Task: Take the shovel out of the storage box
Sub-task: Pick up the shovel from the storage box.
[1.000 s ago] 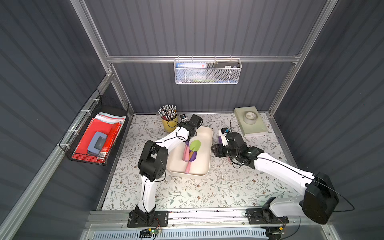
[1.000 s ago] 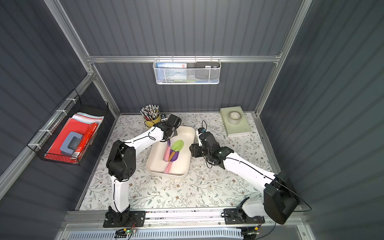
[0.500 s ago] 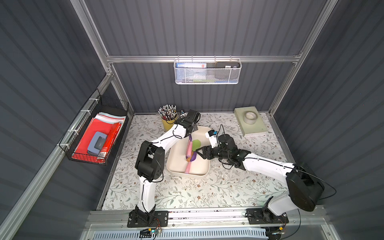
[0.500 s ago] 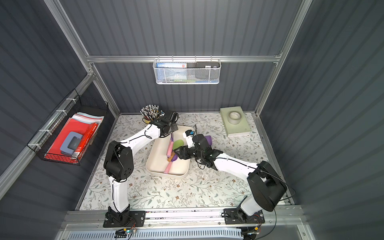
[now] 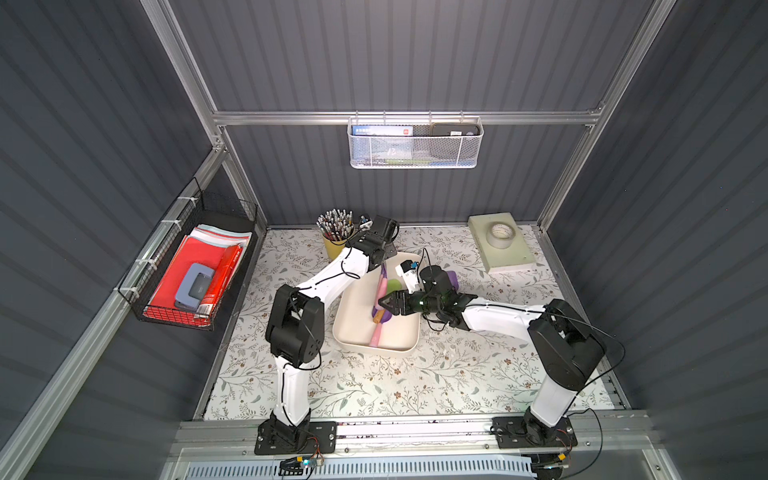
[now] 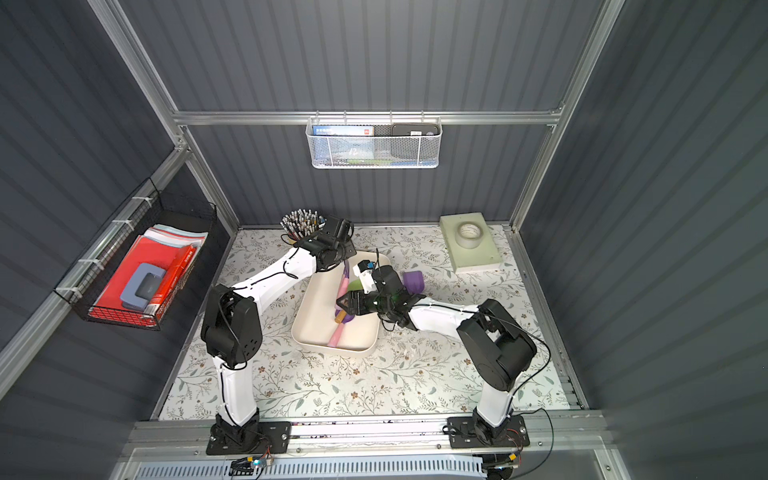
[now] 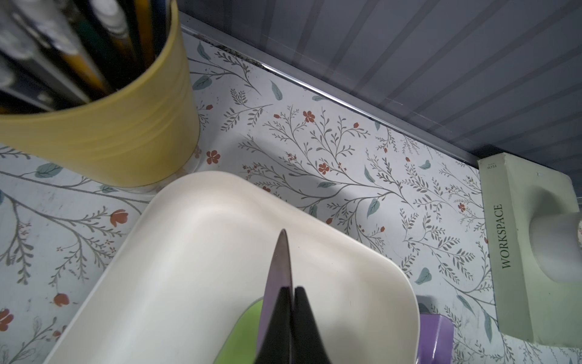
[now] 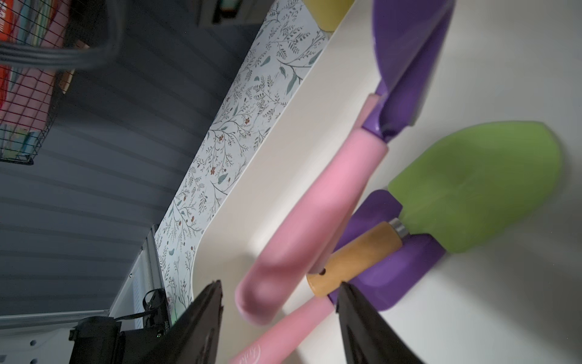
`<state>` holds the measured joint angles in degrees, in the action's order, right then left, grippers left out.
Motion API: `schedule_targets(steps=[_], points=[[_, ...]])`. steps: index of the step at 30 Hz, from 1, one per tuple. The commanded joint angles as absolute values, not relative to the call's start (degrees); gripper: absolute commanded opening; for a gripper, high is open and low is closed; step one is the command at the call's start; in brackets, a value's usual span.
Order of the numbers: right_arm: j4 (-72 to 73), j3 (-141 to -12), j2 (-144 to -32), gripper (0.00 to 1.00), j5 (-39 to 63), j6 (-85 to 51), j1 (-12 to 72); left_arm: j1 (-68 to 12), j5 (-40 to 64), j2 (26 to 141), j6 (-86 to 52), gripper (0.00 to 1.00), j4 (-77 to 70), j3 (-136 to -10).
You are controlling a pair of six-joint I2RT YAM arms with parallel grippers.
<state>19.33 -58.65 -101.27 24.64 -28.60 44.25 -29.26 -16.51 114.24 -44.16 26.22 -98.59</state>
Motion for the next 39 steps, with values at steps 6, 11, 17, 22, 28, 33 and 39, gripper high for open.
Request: schedule_targets(steps=[6, 11, 17, 22, 28, 33, 39], points=[[20.3, -62.3, -105.1, 0.59, 25.7, -28.5, 44.6, -29.0, -15.3, 111.0, -44.0, 0.0, 24.7, -96.6], [18.6, -63.3, -106.8, 0.57, 25.4, -28.0, 44.6, -29.0, -15.0, 111.0, -44.2, 0.0, 24.4, -96.2], [19.1, -63.4, -107.4, 0.47, 24.8, -28.2, 44.7, -28.9, -14.7, 111.2, -44.2, 0.0, 24.2, -95.9], [18.7, -63.9, -107.4, 0.36, 24.7, -28.0, 44.6, -29.0, -14.6, 111.4, -44.2, 0.0, 23.5, -94.0], [18.5, -63.5, -106.9, 0.27, 24.6, -28.1, 44.8, -28.9, -14.8, 112.2, -44.6, 0.01, 22.5, -91.8], [17.7, -63.3, -106.5, 0.27, 23.8, -27.8, 44.9, -28.8, -15.7, 113.7, -44.5, 0.09, 22.1, -91.1], [17.4, -63.3, -107.3, 0.27, 24.2, -27.7, 44.9, -28.7, -14.5, 115.2, -43.9, 0.21, 20.1, -90.1]])
